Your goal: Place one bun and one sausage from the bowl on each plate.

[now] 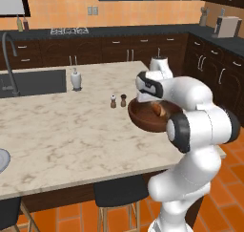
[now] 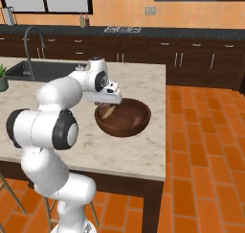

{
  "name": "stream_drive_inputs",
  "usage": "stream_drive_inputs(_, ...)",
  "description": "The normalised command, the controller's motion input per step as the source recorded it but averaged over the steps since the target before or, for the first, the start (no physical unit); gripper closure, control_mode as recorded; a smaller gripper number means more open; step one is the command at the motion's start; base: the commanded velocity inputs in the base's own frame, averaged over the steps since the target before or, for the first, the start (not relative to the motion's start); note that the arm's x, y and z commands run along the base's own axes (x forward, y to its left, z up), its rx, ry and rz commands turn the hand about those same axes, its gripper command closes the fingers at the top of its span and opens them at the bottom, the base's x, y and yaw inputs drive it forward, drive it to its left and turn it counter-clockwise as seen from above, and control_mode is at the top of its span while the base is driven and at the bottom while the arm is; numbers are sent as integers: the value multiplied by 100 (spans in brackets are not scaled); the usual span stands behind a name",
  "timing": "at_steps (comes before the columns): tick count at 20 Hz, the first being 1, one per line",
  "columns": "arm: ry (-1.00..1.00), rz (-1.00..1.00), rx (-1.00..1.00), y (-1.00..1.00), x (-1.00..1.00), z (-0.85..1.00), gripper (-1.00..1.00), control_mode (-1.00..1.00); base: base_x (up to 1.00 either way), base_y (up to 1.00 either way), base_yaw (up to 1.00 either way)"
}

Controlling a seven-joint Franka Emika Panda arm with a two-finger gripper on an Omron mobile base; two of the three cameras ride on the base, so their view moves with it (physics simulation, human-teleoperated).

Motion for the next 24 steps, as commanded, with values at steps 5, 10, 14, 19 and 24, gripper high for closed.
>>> stream_drive_inputs(5, 14, -1, -22, 55, -100, 35, 100, -100, 0, 0, 0)
stream_drive_inputs(10, 11, 1, -18, 8, -100, 34, 100, -100, 0, 0, 0)
stream_drive_inputs(14, -6, 14, 7, -28, -100, -8, 100, -100, 0, 0, 0)
stream_drive_inputs(19, -3, 17, 2, 5, -87, -2, 100, -100, 0, 0, 0)
stream_drive_inputs(24, 0, 0, 0, 0, 0, -3, 100, -100, 0, 0, 0)
